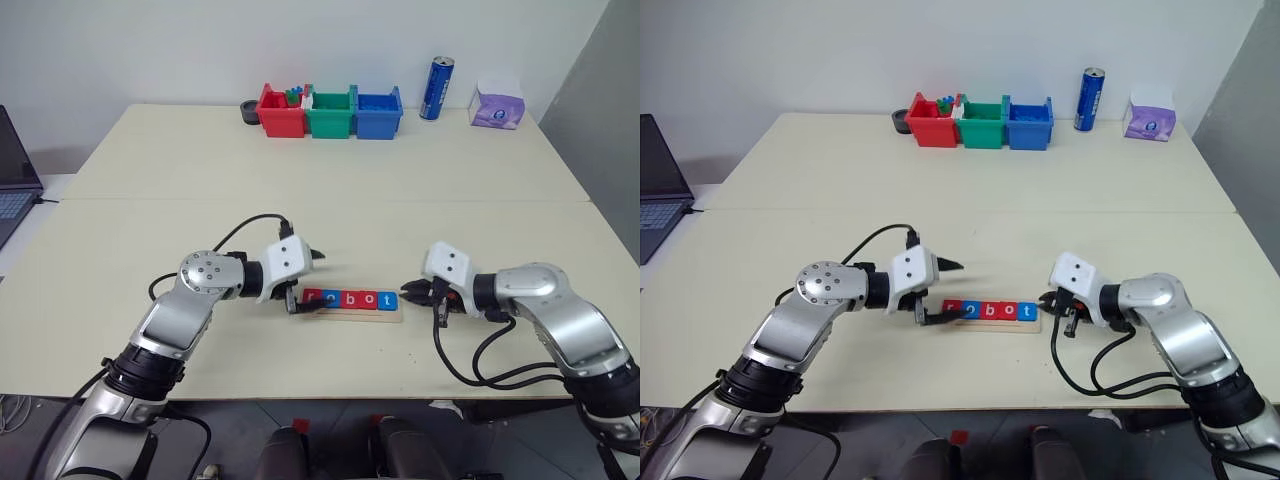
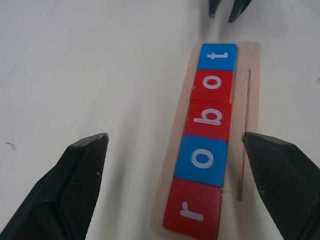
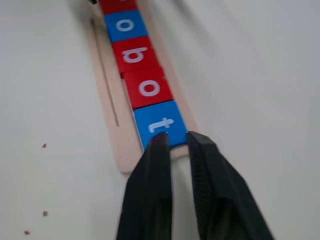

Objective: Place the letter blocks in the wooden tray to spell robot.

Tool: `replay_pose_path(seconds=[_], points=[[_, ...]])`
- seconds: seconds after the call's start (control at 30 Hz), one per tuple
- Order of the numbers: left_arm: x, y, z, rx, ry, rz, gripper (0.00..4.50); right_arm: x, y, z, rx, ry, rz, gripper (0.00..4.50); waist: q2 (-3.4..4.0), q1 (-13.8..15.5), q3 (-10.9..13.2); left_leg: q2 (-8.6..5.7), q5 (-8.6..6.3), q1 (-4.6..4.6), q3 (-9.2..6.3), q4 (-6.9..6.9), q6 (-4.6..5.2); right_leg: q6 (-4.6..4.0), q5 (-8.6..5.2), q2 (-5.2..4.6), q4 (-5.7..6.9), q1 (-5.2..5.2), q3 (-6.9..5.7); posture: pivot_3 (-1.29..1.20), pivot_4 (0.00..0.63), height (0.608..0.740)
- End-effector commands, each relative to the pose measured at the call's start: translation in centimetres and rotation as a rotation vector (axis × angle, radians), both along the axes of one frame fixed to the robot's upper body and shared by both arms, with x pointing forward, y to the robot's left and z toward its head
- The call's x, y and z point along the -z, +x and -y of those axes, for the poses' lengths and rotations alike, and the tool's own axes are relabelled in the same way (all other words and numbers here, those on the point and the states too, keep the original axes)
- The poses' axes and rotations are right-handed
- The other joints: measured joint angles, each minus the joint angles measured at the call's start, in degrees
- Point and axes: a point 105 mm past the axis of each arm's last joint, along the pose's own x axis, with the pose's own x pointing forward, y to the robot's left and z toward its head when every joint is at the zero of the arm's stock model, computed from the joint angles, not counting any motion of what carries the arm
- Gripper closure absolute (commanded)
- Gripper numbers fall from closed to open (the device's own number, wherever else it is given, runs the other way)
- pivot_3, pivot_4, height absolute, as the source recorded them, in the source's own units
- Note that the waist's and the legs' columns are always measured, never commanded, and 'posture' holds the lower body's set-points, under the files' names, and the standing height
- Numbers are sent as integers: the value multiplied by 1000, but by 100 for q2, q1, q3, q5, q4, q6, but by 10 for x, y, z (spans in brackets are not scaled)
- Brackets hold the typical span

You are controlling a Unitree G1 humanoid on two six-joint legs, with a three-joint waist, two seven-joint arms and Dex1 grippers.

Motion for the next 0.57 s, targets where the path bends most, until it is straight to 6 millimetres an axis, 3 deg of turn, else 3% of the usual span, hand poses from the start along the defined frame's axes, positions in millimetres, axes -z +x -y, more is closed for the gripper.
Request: replay_pose_path(seconds=[0.03,0.27,0.37,0.57], points=[[-21,14,-36,-240,-186,37,0,-19,2,8,186,167,98,3845,0,-18,0,3,0,0,0,-1,0,0,0,1,2,0,1,0,150,740],[1,25,-115,-667,-289,46,0,-2,18,42,723,348,380,3845,-3,-9,-4,2,2,3,3,-5,-4,0,0,-6,4,-2,2,0,150,740],[8,25,-127,-749,-333,55,0,9,22,59,902,412,432,3845,-3,-3,-3,-2,3,3,7,-3,-6,1,1,-12,3,-2,6,0,150,740],[17,20,-134,-812,-388,70,0,21,22,83,1037,465,492,3845,-5,26,-5,-5,4,3,13,-3,-8,5,3,-19,0,-1,6,0,150,740]])
